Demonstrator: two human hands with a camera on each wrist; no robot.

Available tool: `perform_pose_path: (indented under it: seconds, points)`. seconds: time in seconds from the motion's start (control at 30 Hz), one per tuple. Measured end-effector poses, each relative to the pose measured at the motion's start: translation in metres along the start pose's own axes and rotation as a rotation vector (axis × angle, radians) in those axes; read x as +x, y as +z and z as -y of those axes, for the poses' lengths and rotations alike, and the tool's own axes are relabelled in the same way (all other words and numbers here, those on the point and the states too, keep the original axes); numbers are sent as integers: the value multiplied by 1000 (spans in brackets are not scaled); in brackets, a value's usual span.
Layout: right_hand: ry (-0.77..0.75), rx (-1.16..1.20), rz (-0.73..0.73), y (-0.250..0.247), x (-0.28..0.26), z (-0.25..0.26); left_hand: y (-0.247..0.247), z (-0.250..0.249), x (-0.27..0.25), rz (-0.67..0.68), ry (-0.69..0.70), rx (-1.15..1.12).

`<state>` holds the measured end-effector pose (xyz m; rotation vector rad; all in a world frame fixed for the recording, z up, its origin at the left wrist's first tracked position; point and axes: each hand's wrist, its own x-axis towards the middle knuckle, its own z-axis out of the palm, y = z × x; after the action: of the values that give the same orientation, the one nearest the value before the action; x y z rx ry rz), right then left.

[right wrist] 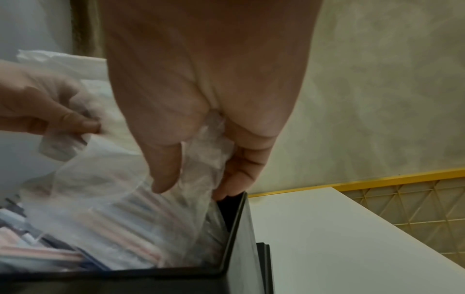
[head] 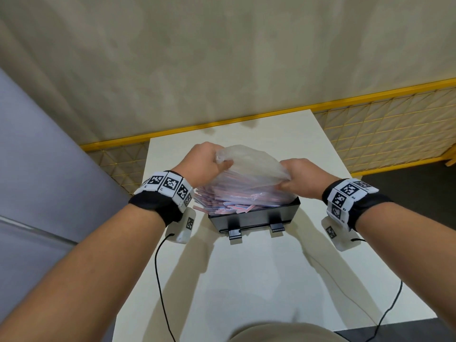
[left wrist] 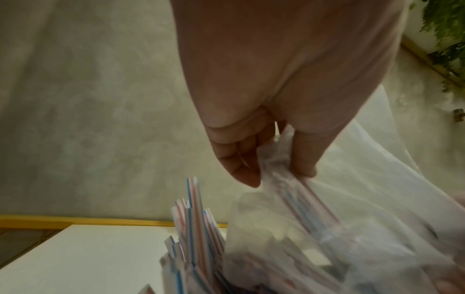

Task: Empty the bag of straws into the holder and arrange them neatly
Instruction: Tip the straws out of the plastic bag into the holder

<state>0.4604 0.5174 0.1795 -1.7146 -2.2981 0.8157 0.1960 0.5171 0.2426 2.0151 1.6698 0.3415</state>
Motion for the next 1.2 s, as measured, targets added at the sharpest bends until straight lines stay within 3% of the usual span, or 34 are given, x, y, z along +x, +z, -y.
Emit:
perform_pose_path:
  seconds: [0.23, 0.47, 0.8, 0.9, 1.2]
  points:
    - [15, 4, 14, -6, 3, 0, -1, 1, 5, -81, 63, 67]
    - [42, 130, 31, -16, 0, 5, 0, 8, 5, 150, -1, 62]
    - [21, 119, 54, -18, 0, 21, -6, 14, 10, -56, -4, -32]
    - [24, 95, 41, -17, 1, 22, -7, 16, 11, -43, -1, 22]
    - [28, 224, -14, -24, -1, 32, -17, 19, 5, -82, 47, -96]
